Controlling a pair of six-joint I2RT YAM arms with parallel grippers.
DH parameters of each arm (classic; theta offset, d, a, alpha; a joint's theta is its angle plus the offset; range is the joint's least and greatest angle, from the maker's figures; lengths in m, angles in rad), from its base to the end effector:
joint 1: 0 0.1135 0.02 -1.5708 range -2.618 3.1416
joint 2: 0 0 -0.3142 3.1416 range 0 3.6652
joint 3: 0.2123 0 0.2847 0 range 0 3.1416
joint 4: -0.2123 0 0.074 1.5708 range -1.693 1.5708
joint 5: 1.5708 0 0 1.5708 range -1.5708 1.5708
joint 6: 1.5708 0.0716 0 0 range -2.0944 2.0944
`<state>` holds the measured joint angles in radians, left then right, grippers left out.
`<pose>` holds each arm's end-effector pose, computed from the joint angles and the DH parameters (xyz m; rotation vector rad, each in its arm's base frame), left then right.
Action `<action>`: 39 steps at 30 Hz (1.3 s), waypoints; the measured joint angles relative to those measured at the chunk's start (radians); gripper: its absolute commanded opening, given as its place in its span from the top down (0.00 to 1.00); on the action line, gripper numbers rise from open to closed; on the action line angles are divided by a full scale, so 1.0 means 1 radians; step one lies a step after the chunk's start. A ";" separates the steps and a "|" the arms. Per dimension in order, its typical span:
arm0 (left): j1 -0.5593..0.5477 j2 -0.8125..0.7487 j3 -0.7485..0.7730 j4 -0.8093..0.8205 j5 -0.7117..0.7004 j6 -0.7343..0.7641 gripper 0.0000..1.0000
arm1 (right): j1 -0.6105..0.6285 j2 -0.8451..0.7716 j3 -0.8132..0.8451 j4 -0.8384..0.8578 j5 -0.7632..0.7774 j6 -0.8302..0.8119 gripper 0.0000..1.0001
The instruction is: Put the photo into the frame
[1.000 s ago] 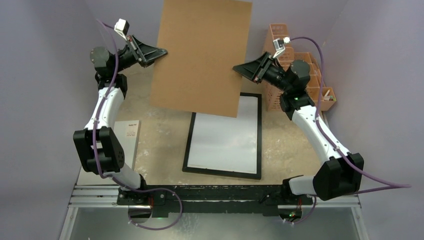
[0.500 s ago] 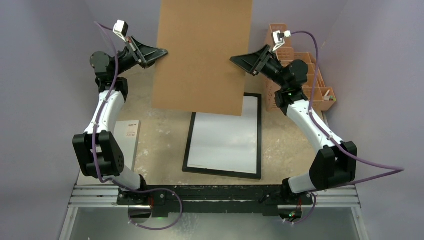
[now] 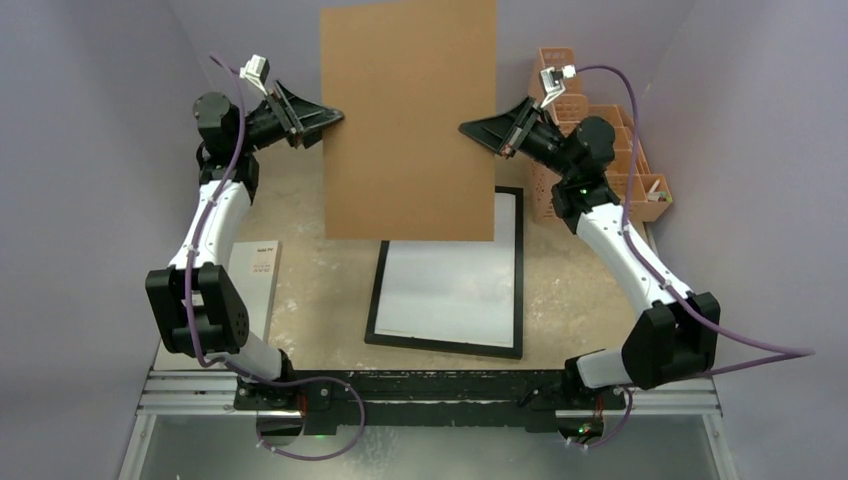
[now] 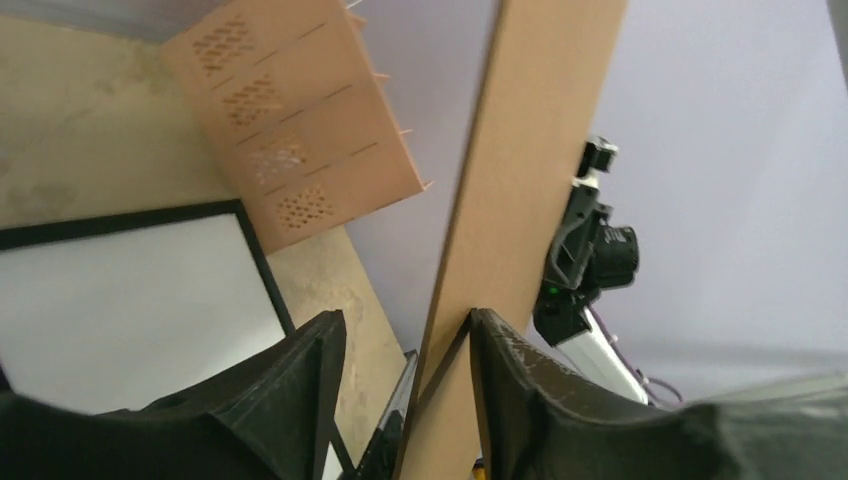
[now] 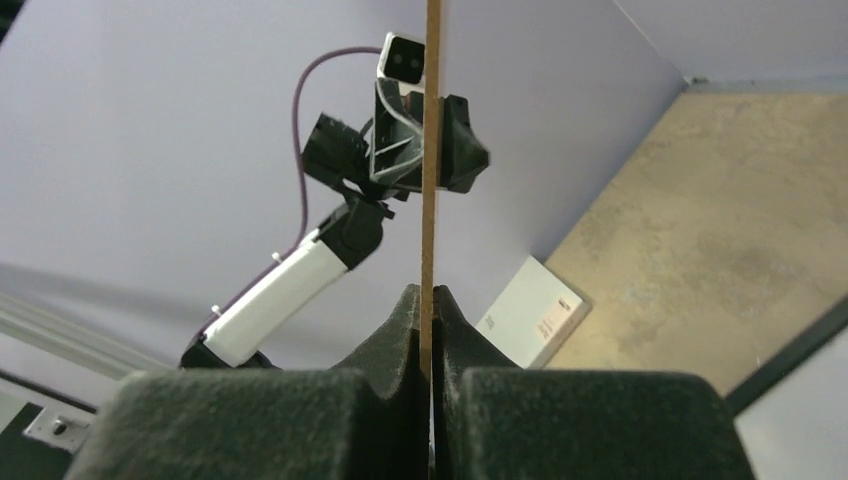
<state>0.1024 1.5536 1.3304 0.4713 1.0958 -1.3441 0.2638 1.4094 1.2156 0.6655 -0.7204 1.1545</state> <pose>0.4072 -0.0222 0.4508 -0.1000 1.7130 -1.6796 0.3430 0.1416 0.4870 -0.1477 1.3885 1.6046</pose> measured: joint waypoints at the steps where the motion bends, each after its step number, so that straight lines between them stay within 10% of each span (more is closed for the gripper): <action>1: -0.001 0.000 0.006 -0.096 -0.018 0.072 0.45 | 0.000 -0.011 0.000 -0.045 0.002 -0.018 1.00; 15: -0.114 0.076 -0.023 -0.876 -0.470 0.800 0.37 | -0.103 -0.187 0.039 -0.664 0.145 -0.357 1.00; 24: -0.331 0.146 -0.151 -1.003 -0.580 0.926 0.51 | -0.108 -0.208 0.099 -0.977 0.362 -0.504 1.00; 39: -0.438 0.283 -0.179 -1.030 -0.725 0.944 0.66 | -0.109 -0.219 0.091 -1.022 0.417 -0.504 1.00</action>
<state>-0.3355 1.8370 1.1515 -0.5583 0.3706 -0.4000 0.1551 1.1908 1.3064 -0.3569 -0.3031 0.6506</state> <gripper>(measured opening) 0.372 0.012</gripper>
